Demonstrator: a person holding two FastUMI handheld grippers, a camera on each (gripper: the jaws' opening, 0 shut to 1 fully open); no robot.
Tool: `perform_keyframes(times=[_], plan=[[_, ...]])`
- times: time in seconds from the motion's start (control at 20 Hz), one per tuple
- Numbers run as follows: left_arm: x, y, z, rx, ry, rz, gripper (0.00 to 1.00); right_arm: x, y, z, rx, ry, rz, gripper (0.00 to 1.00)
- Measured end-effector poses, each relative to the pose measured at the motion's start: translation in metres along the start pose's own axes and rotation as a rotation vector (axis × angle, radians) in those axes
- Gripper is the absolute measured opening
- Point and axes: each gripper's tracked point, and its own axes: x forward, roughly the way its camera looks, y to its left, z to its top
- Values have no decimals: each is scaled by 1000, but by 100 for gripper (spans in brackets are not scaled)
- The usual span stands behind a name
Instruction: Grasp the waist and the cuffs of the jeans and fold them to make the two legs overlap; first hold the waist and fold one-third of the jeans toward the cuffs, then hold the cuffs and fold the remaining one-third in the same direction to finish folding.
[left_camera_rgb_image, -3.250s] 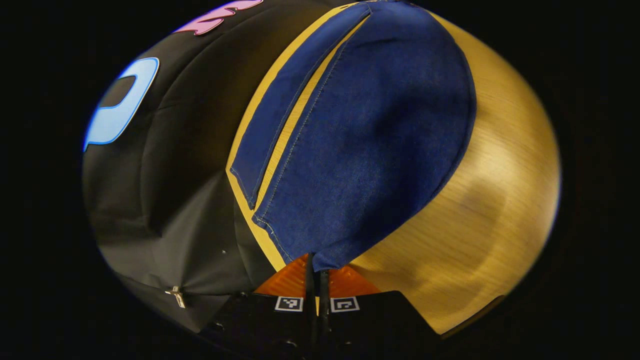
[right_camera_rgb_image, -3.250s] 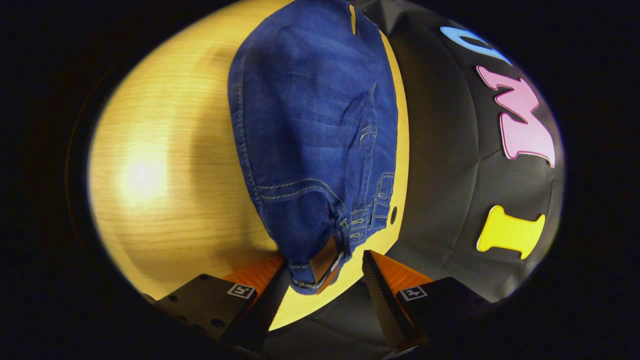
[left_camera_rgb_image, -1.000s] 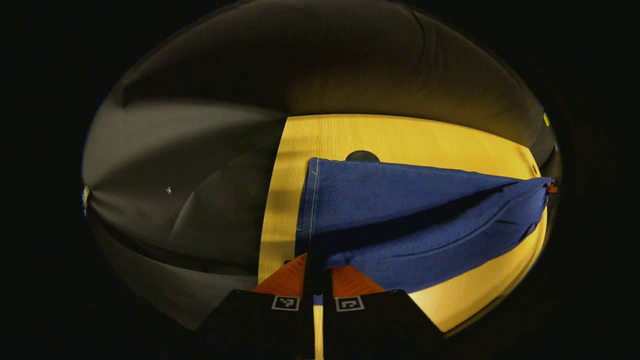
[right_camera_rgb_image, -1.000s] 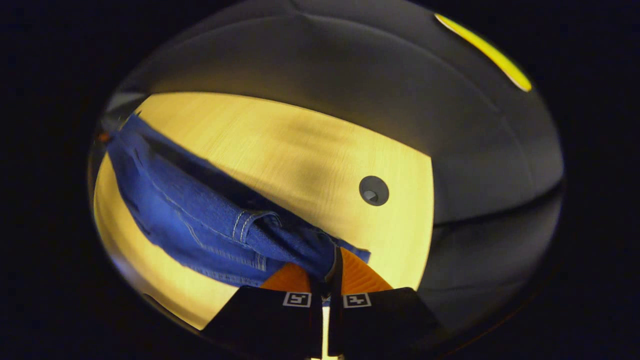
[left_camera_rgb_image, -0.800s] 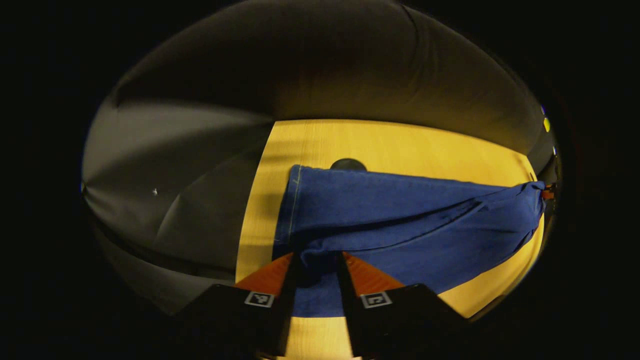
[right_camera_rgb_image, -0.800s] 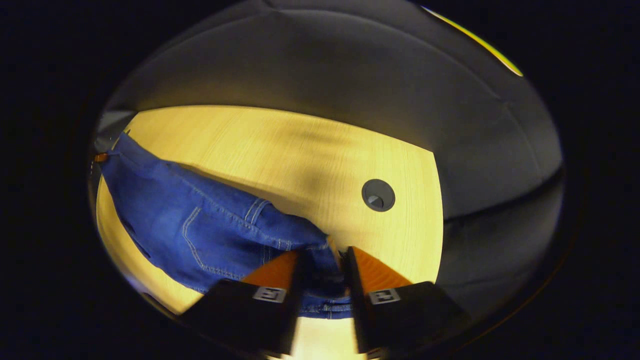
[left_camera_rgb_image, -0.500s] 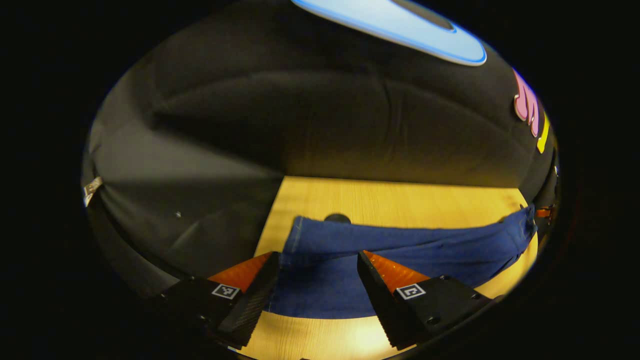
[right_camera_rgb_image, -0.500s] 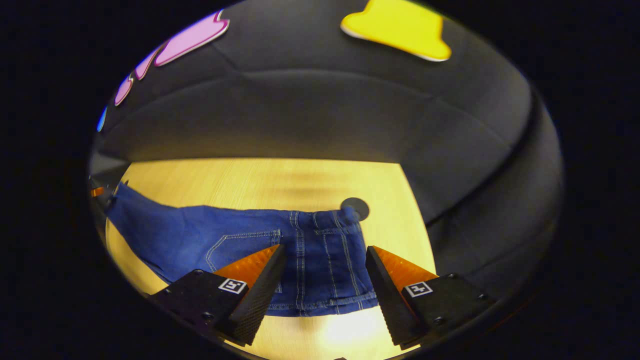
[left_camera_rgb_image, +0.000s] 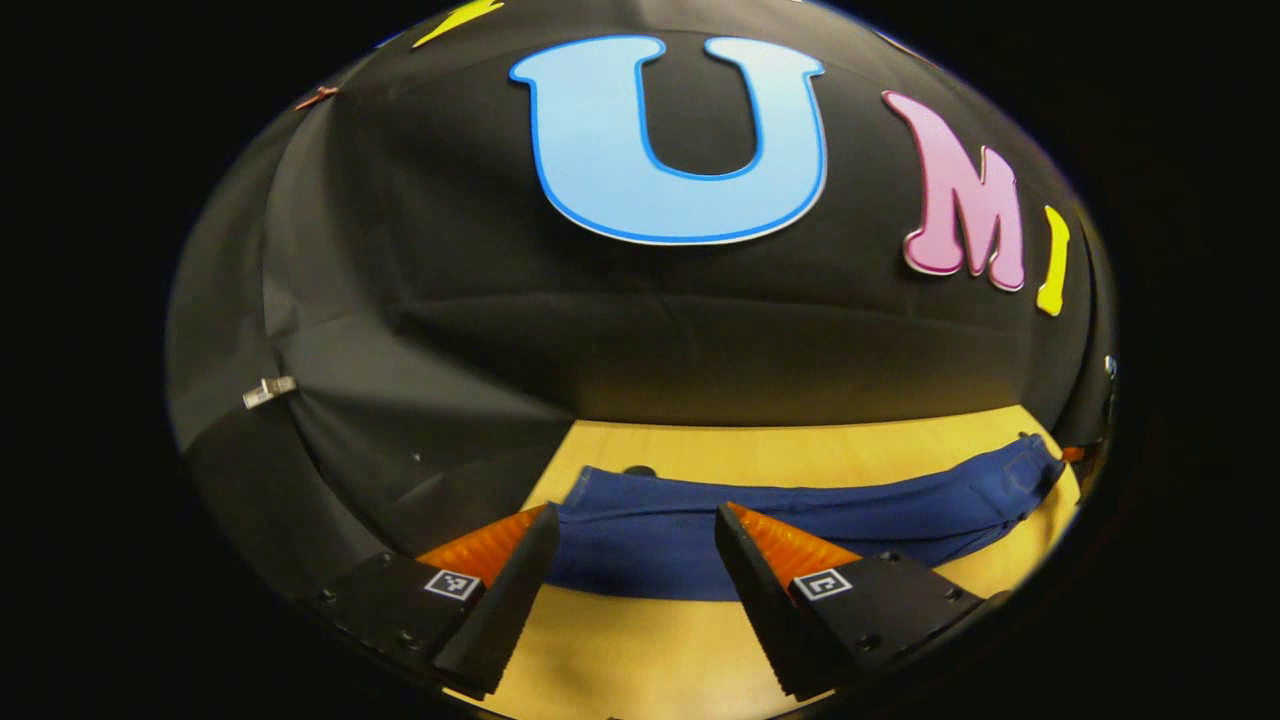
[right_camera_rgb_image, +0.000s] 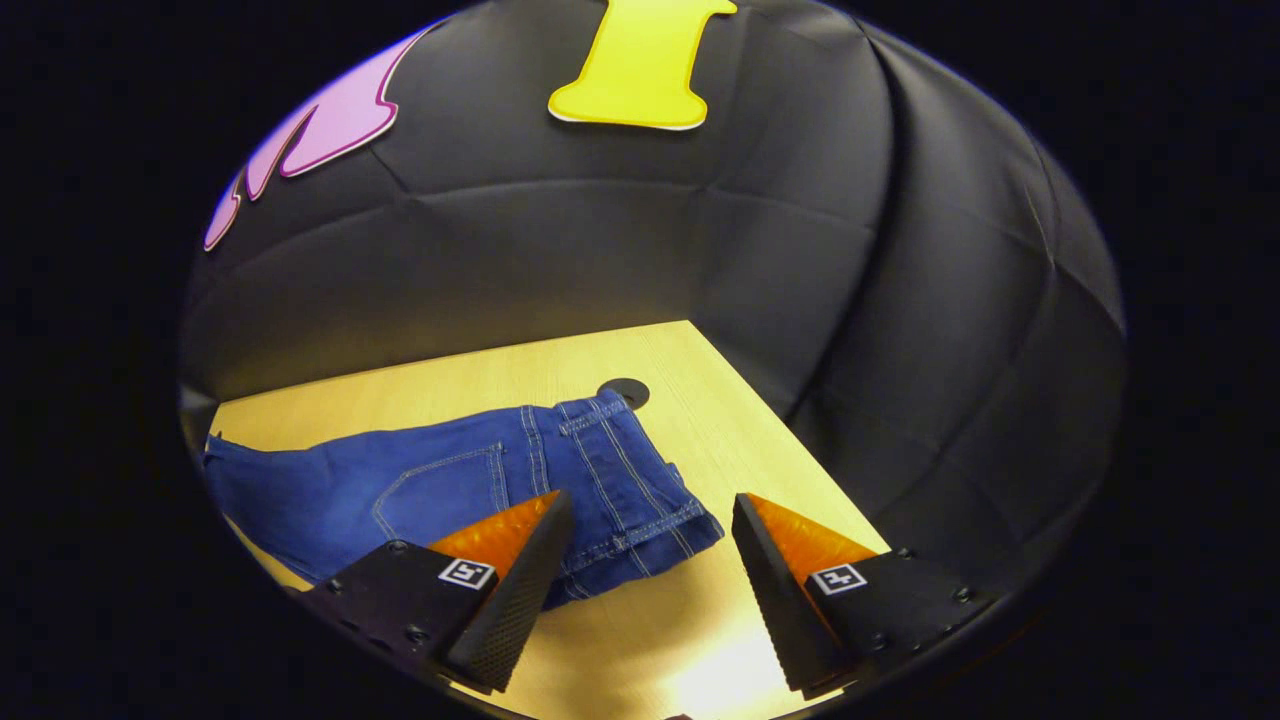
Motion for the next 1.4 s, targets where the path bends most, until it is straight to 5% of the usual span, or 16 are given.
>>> perform_keyframes(times=[0.25, 0.65, 0.85, 0.95, 1.0, 1.25, 1.4], plan=[[-19, -51, -41, 34, -8, -65, 98, 20, -21, -12, 182, 16, -72, 98], [-4, -108, -76, 79, 63, -137, 98, 46, -15, -31, 287, 61, -10, 99], [0, -123, -85, 65, 77, -159, 98, 52, 4, -31, 325, 56, 30, 59], [-2, -132, -84, 64, 73, -204, 98, 47, 8, -29, 348, 57, 45, 27], [-3, -135, -82, 67, 66, -221, 96, 49, 8, -29, 343, 55, 42, 35], [1, -137, -95, -15, 72, -260, 98, 45, 16, -24, 152, -41, 22, 12], [1, -128, -104, -79, 83, -242, 99, 37, 18, -10, 93, -77, 49, 12]])
